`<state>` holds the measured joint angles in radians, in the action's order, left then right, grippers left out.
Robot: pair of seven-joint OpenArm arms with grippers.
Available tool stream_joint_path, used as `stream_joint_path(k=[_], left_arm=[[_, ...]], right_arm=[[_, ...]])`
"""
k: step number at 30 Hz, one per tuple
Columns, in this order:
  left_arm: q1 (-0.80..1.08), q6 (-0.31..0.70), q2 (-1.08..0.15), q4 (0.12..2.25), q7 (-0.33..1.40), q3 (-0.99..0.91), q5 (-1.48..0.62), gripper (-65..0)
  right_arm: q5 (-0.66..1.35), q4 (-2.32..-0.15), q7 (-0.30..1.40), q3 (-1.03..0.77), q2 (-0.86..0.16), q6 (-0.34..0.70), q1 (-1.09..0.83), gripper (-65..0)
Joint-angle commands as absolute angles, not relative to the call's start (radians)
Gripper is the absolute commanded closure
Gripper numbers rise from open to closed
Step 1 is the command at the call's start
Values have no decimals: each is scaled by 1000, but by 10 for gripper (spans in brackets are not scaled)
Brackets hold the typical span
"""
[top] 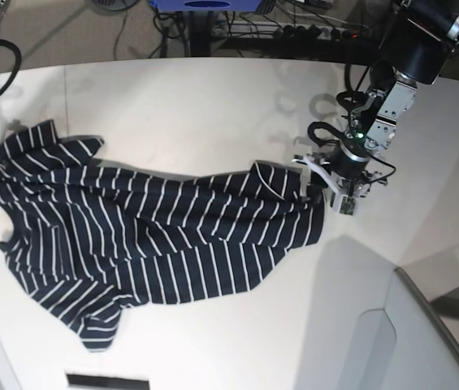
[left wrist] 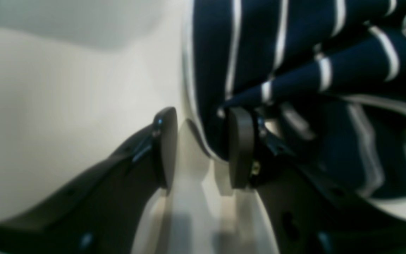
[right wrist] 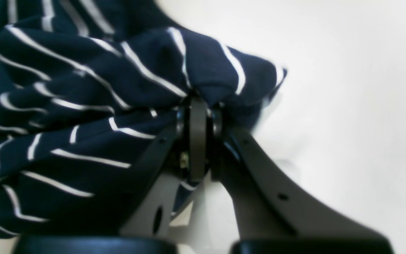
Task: Layout the t-shirt on the table in an organized manner, then fold the t-shirt properly
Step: 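Stretch the shirt out with the left gripper, holding its side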
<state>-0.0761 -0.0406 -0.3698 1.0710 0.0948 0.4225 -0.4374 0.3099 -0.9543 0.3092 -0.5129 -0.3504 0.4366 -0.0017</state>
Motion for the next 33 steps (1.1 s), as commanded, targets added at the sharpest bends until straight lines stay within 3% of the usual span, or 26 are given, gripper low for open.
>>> stream_joint_path(k=[1,11,17,19,21,24,33], left_arm=[[-76,-33,-364,1145,79,375,-433,-235],[104,-30,-216,1578,389,-67,-444,-252],[113,157,-208,1458,484,-222,-745,-482],[113,243,-219,1411,481,-234,-791,-586],[130,300,-217,1385,481,-240,-797,-642],[151,346,-180,1360,467,-245,-792,-637],[145,346,-102,1171,325,-243,-792,-559]], right_arm=[[321,-970,285,-519,-377,435,8,0],[321,-970,285,-519,-377,437,-13,0],[321,-970,285,-518,-377,438,-13,0],[321,-970,285,-518,-377,438,-13,0],[321,-970,285,-518,-377,438,-13,0],[321,-970,285,-518,-377,438,-13,0],[321,-970,285,-518,-377,438,-13,0]])
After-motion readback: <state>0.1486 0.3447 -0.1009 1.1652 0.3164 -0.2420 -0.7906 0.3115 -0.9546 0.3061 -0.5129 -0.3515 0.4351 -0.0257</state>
